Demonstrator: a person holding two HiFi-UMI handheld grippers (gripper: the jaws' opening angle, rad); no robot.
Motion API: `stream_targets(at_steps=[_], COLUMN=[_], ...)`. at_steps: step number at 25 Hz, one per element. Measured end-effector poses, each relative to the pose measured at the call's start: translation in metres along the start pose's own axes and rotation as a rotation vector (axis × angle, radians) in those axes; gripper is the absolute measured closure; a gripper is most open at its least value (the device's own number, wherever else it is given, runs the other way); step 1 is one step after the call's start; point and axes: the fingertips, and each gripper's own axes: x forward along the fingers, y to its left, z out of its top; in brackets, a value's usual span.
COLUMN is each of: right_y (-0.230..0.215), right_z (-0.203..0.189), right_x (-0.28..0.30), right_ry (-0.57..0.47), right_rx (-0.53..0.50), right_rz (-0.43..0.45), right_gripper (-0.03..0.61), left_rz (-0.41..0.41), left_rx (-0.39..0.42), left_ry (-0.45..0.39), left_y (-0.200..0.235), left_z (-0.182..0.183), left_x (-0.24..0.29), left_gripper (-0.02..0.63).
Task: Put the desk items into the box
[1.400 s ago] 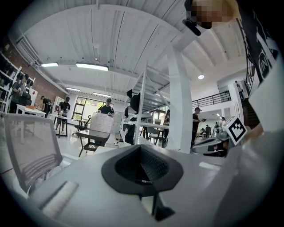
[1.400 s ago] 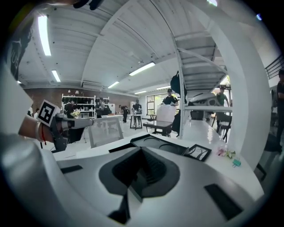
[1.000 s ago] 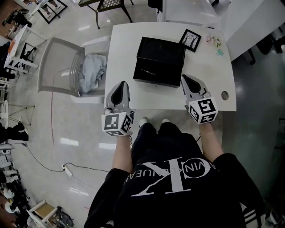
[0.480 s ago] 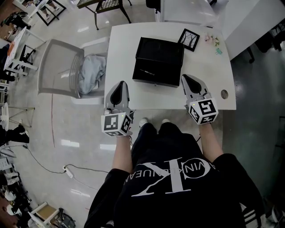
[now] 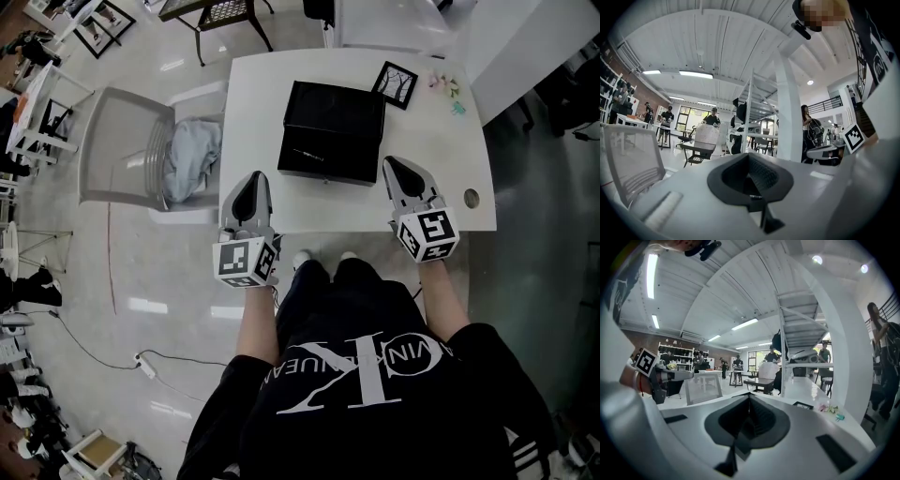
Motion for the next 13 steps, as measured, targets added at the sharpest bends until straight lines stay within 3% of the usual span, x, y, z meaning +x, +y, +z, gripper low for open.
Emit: stream_targets(at_steps=[13], right_y=[-0.008], right_z=[-0.004], right_x=[0.005], right_ry=[0.0], right_rx=[0.014], right_rz=[-0.011], right_gripper=[0.565], left_rz=[-0.018], left_rx=[0.0], left_ry=[0.01], left_y=[-0.001], left_z=[-0.005], left_x=[0.013], left_gripper=[0.603])
